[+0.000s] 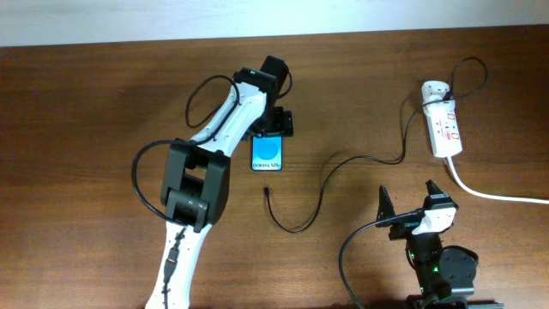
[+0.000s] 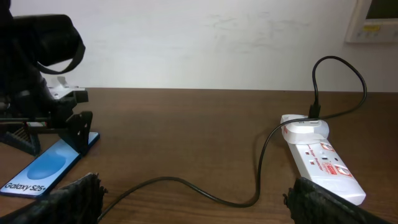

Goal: Plug charger to phone and switch on socket
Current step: 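Move the left gripper over the blue phone and lower onto it, then close the left gripper on the phone's long edges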

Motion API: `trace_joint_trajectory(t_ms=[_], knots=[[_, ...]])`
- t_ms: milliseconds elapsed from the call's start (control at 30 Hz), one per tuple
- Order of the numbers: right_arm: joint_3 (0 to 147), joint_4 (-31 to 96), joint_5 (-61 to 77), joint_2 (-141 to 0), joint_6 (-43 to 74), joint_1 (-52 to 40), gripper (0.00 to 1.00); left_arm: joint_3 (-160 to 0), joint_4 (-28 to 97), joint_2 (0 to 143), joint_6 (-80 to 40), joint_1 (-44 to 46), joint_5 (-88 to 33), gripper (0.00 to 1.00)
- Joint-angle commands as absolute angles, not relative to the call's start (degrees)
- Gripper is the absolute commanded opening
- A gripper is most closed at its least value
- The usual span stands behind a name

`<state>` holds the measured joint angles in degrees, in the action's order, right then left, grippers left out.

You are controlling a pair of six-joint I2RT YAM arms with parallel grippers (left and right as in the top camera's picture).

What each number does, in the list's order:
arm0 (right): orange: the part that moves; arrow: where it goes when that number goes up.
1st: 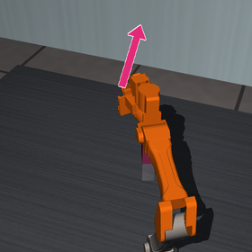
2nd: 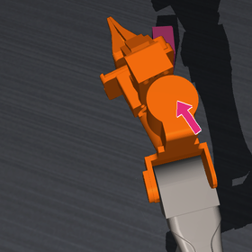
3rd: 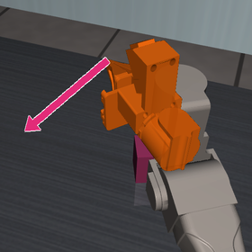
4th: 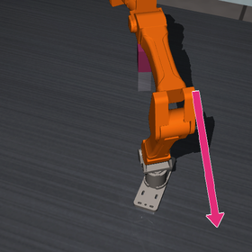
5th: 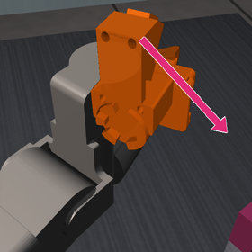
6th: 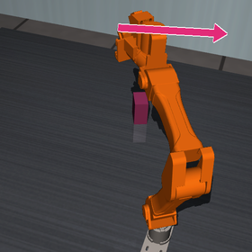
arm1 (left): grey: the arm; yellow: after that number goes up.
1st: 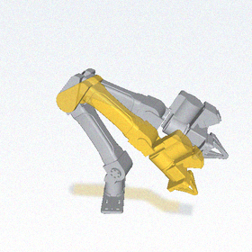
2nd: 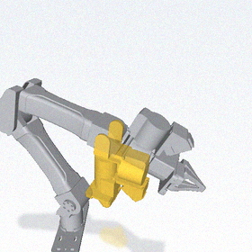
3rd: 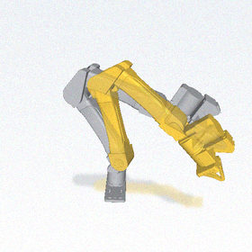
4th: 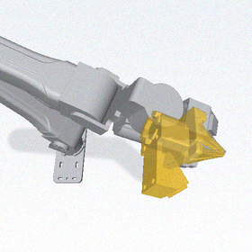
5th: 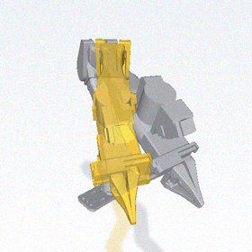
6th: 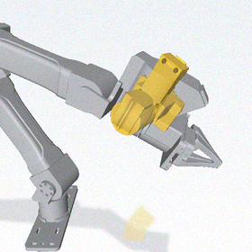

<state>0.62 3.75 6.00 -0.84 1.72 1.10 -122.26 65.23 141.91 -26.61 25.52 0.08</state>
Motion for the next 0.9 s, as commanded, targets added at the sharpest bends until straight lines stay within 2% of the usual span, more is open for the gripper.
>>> trace_joint_trajectory(t_ms=[0,67,400,867], knots=[[0.3,4.1,5.9,-0.5,2.2,1.4,0.98,-122.9,65.1,143.4,-26.5,27.3,1.7,0.99],[0.3,4.1,5.9,-0.5,2.2,1.4,0.98,-122.9,65.3,143.5,-26.5,28.0,4.6,0.99],[0.3,4.1,5.9,-0.5,2.2,1.4,0.98,-122.9,68.5,143.5,-26.9,26.8,4.3,0.99],[0.3,4.1,5.9,-0.5,2.2,1.4,0.98,-122.8,68.6,143.5,-26.7,26.3,-0.7,0.99]])
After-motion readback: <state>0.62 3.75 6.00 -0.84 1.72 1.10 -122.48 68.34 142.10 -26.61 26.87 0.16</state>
